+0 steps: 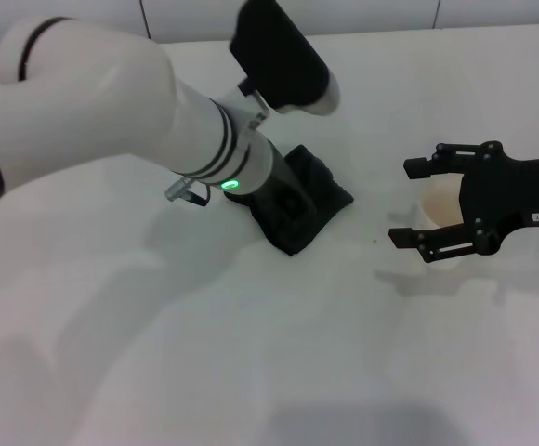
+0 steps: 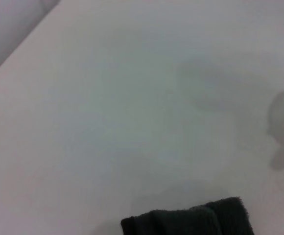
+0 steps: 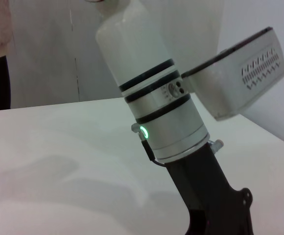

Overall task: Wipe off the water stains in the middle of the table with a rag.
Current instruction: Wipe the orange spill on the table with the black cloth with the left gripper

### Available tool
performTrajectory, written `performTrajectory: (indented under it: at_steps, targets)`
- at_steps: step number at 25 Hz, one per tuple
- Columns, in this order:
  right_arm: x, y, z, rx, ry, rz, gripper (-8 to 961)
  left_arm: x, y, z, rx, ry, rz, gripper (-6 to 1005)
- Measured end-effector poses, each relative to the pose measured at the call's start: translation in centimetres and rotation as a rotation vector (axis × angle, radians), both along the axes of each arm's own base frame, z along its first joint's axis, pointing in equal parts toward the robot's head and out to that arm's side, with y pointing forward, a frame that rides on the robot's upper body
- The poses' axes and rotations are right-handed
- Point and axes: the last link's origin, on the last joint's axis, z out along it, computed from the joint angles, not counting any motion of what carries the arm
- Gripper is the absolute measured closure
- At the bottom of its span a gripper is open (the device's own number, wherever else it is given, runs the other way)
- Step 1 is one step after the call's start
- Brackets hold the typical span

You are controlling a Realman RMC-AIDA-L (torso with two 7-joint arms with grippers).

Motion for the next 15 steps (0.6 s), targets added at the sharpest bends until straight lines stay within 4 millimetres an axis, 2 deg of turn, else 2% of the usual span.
performTrajectory:
  at_steps: [10,15]
  targets:
    - [0.2,0.0,-0.1,-0.002,0.002,-0.009,78,1.5,-0.1,-0.3,-0.015,-0.002,-0.114,926]
    - [0.2,0.0,-0.1,-0.003,0.003,-0.008,78,1.6,-0.5,-0.7,-0.031,0.014,-0.149,925]
